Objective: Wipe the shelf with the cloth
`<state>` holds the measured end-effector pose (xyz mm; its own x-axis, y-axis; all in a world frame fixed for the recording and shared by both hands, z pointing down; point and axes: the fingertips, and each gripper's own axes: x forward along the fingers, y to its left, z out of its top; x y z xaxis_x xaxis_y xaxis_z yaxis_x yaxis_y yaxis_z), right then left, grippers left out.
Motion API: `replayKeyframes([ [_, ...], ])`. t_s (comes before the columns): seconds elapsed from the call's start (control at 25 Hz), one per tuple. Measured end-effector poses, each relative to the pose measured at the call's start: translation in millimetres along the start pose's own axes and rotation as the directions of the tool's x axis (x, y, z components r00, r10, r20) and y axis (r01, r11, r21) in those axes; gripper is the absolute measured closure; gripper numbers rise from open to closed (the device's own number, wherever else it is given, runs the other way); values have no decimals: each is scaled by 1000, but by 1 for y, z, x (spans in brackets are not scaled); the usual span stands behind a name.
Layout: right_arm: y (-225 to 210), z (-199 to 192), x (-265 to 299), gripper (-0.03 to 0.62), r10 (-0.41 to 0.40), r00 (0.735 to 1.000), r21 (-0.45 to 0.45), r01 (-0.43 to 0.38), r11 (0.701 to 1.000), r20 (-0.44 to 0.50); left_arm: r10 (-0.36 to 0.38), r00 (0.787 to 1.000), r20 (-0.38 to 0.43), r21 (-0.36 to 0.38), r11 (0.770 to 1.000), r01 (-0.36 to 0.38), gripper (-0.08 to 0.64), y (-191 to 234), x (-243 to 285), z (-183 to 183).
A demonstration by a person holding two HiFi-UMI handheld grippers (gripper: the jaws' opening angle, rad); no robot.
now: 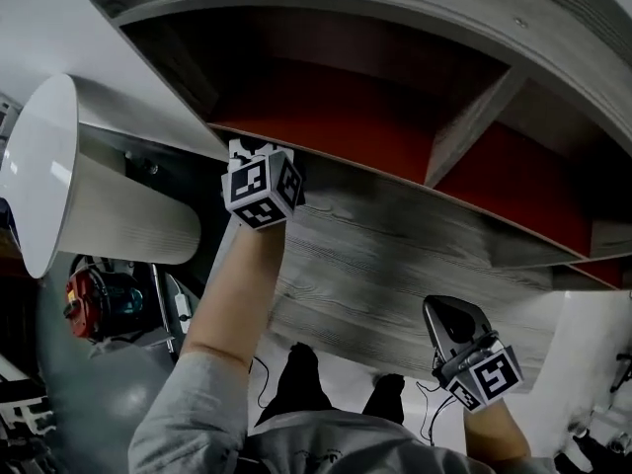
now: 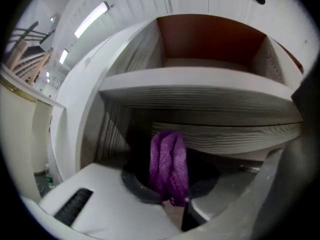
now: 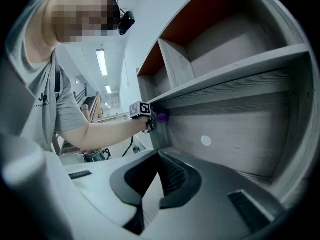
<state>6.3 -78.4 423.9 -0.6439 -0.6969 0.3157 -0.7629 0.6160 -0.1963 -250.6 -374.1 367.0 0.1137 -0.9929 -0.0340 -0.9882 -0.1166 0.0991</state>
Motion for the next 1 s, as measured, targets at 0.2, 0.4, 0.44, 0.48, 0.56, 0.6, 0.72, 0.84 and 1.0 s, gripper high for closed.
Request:
replayKeyframes([
  [0.2, 2, 1, 7, 571, 2, 1000, 1, -2, 1000, -6, -60, 994, 88, 202, 979, 41, 477, -8, 18, 25],
  [0.4, -15, -7, -11, 571, -31, 1000, 19, 31, 999, 5, -183, 977, 106, 276, 950, 148, 483, -77, -1, 29],
  [0.44, -19, -9, -18, 571, -42, 999, 25, 42, 999, 10, -231, 967, 108, 280, 940, 194, 483, -104, -7, 28],
  [0.48, -24, -11, -26, 571, -54, 998, 31, 53, 998, 15, -286, 952, 111, 287, 926, 245, 483, -136, -15, 27],
  [0.56, -35, -14, -46, 571, -84, 996, 41, 83, 996, 29, -396, 913, 93, 303, 885, 353, 483, -204, -33, 19],
  [0.6, -42, -16, -58, 569, -105, 994, 49, 103, 994, 36, -444, 893, 68, 302, 862, 406, 483, -238, -43, 12],
  [0.72, -63, -22, -101, 571, -174, 983, 76, 169, 983, 53, -563, 826, 24, 245, 805, 541, 482, -336, -67, -5],
  [0.84, -86, -34, -146, 569, -239, 969, 106, 232, 967, 60, -645, 764, 8, 180, 752, 633, 483, -420, -89, -15],
  [1.0, -111, -47, -202, 571, -321, 945, 128, 312, 942, 60, -735, 677, 37, 184, 671, 718, 482, -508, -117, -18],
])
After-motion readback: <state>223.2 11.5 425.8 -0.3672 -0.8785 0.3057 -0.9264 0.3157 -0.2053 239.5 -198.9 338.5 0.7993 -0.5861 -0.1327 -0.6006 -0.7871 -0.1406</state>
